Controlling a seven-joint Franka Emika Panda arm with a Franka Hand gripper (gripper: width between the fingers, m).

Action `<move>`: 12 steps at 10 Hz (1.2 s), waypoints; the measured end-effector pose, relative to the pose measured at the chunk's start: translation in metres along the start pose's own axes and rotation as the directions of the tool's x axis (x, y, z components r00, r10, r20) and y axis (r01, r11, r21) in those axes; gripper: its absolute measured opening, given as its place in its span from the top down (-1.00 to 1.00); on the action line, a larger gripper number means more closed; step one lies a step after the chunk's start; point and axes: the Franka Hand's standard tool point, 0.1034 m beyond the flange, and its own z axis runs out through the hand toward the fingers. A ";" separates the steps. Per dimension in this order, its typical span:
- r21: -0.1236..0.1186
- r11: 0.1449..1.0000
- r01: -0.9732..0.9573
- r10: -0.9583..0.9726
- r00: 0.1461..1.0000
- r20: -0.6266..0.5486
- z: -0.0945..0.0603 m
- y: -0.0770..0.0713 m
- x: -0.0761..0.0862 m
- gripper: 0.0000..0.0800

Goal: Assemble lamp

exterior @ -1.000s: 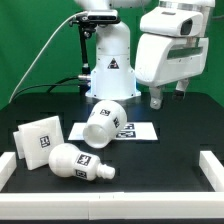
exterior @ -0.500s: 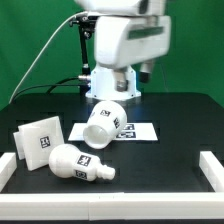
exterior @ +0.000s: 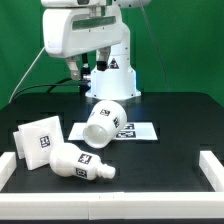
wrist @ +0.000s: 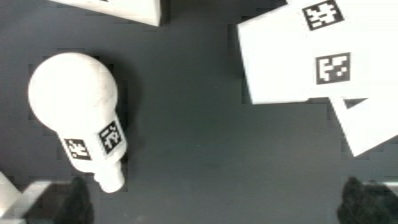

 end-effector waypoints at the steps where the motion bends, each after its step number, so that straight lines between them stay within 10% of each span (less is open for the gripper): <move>1: 0.000 1.000 0.000 0.000 1.000 0.000 0.000 0.000 0.000 -0.75; 6: 0.012 0.999 -0.039 0.040 0.991 -0.125 0.030 0.027 -0.074 -0.75; 12: 0.006 0.990 -0.140 0.139 0.981 -0.135 0.036 0.032 -0.086 -0.75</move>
Offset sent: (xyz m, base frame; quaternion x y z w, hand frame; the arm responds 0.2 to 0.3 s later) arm -0.0204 -0.0637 -0.0093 -0.0172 0.1122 0.1952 0.9742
